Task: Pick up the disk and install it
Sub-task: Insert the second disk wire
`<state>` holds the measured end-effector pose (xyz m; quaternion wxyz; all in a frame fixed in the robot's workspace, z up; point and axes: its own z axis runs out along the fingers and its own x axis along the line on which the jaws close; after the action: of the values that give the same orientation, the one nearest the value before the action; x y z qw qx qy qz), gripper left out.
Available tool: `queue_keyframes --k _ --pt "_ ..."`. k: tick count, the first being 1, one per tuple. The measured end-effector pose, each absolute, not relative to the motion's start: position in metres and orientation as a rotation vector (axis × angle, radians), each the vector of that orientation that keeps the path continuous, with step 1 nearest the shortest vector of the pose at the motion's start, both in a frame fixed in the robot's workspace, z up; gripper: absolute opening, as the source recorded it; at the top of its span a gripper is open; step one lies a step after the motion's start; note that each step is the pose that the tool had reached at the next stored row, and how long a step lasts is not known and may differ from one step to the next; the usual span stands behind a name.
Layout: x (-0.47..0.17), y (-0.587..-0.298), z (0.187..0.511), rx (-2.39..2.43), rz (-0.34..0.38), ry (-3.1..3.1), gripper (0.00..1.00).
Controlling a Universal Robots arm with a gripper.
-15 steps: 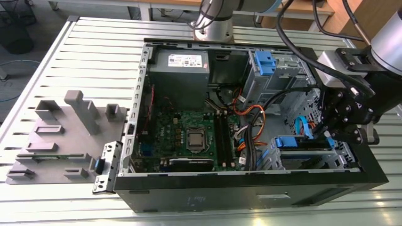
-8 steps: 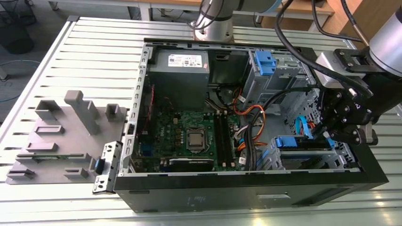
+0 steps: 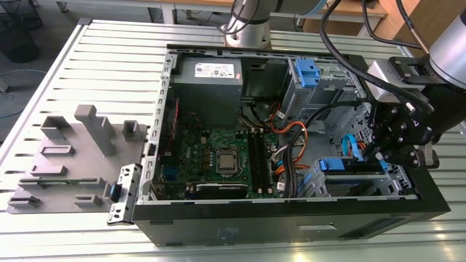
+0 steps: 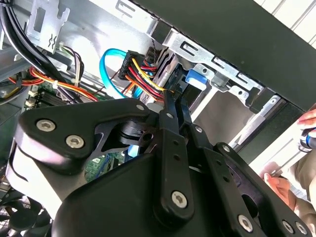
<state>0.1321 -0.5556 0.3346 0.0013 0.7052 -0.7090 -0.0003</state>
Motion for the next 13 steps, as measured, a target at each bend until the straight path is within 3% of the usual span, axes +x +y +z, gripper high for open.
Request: queue_keyframes --k 13 --pt "0.1304 -0.5561 0.3337 2.207 -0.002 -2.233 0.16"
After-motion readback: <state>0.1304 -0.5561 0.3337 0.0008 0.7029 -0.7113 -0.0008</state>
